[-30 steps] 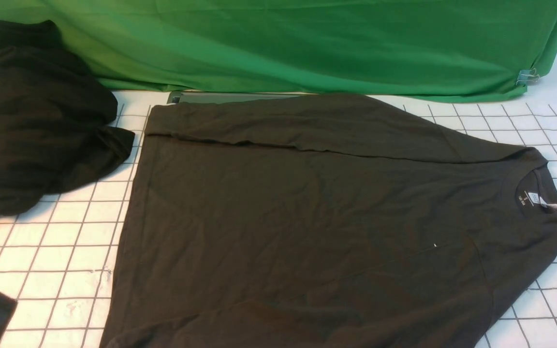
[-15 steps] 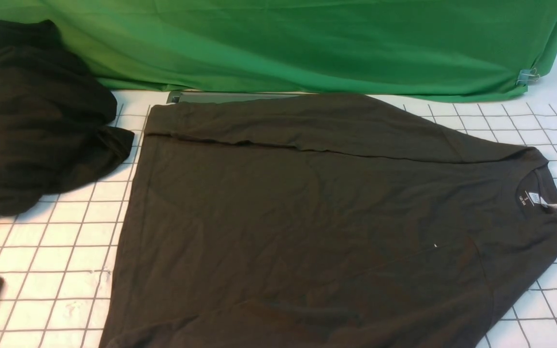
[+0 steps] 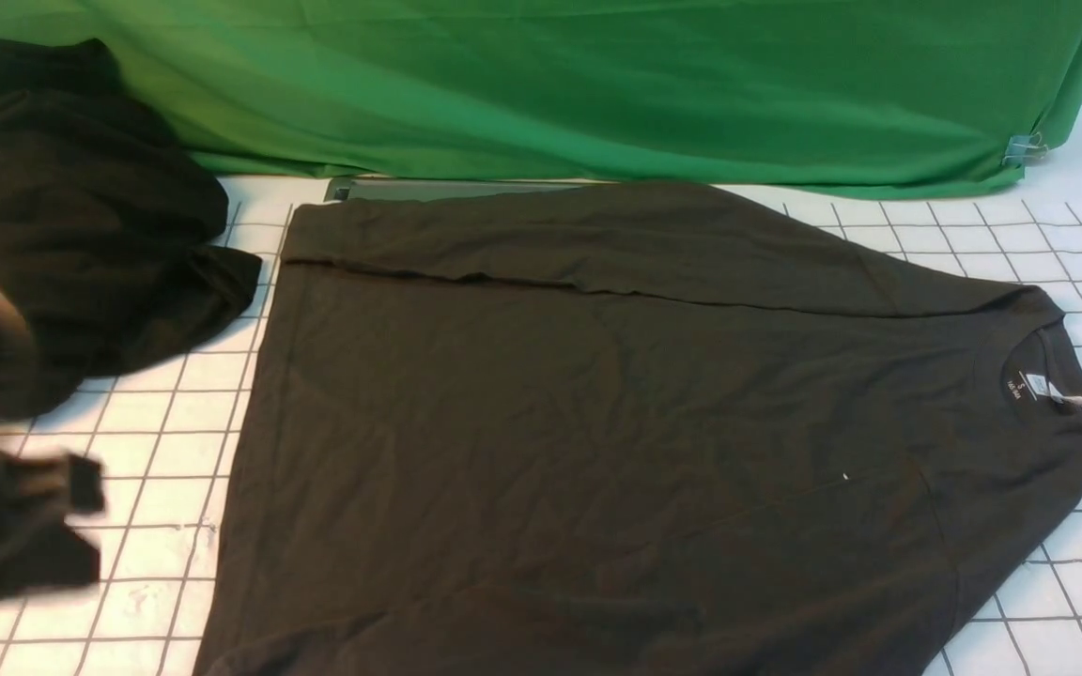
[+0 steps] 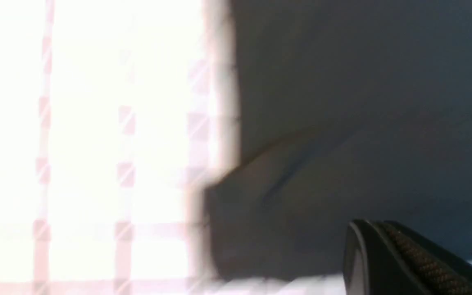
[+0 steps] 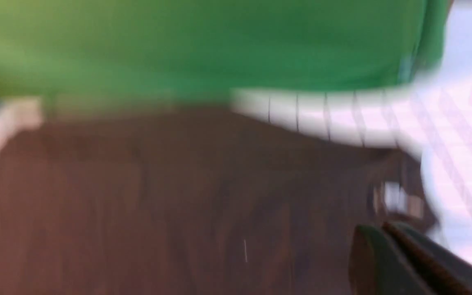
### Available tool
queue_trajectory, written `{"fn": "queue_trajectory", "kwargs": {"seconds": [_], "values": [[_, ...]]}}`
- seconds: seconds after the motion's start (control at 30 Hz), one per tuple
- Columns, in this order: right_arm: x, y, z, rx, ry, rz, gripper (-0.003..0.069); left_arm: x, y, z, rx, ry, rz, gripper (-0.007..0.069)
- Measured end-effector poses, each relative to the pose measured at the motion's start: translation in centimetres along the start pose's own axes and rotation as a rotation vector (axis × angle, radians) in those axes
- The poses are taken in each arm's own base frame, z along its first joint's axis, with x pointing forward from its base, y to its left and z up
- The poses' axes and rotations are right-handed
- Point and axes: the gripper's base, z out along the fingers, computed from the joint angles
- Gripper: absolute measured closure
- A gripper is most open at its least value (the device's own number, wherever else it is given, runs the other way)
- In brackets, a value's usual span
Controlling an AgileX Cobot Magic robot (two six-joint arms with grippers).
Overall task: Fold a long-sleeved shirt over a white checkered tablecloth.
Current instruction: 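Grasp the left edge of the dark T-shirt lying flat on the table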
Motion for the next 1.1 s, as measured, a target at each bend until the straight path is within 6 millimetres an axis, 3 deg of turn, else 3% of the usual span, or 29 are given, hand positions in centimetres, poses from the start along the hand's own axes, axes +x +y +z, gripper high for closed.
{"fn": "queue_trajectory", "kwargs": {"seconds": [0.03,0.1,0.13,0.2,0.27,0.37,0.6,0.9,1.03,1.1], "values": [[0.0,0.0,0.2,0.001,0.009,-0.004,0.0651,-0.1,0.1,0.4,-0.007,0.018,-0.002,0.0606],[0.5,-0.2,2.1,0.001,0.204,-0.057,0.0649,-0.8,0.8,4.2,-0.049,0.192,-0.031,0.0577],[0.6,-0.2,2.3,0.001,0.216,-0.060,0.0649,-0.7,0.9,4.6,-0.051,0.207,-0.034,0.0575],[1.4,-0.4,4.0,-0.003,0.359,-0.089,0.0645,0.1,1.6,7.6,-0.072,0.320,-0.065,0.0526],[1.6,-0.5,4.5,-0.005,0.398,-0.097,0.0643,0.3,1.8,8.4,-0.076,0.330,-0.074,0.0504],[1.9,-0.7,5.5,-0.006,0.451,-0.106,0.0640,0.5,2.2,9.7,-0.081,0.280,-0.090,0.0407],[1.9,-0.7,5.8,-0.006,0.461,-0.108,0.0632,-0.4,2.0,10.1,-0.062,0.162,-0.103,0.0250],[1.8,-0.7,5.9,-0.005,0.450,-0.108,0.0611,-0.4,2.3,11.7,-0.079,0.222,-0.121,0.0265],[1.7,-0.7,5.9,-0.004,0.439,-0.110,0.0601,-0.3,2.4,12.1,-0.087,0.249,-0.146,0.0339],[1.6,-0.7,5.9,-0.004,0.437,-0.110,0.0597,-0.3,2.3,12.1,-0.082,0.253,-0.164,0.0423]]}}
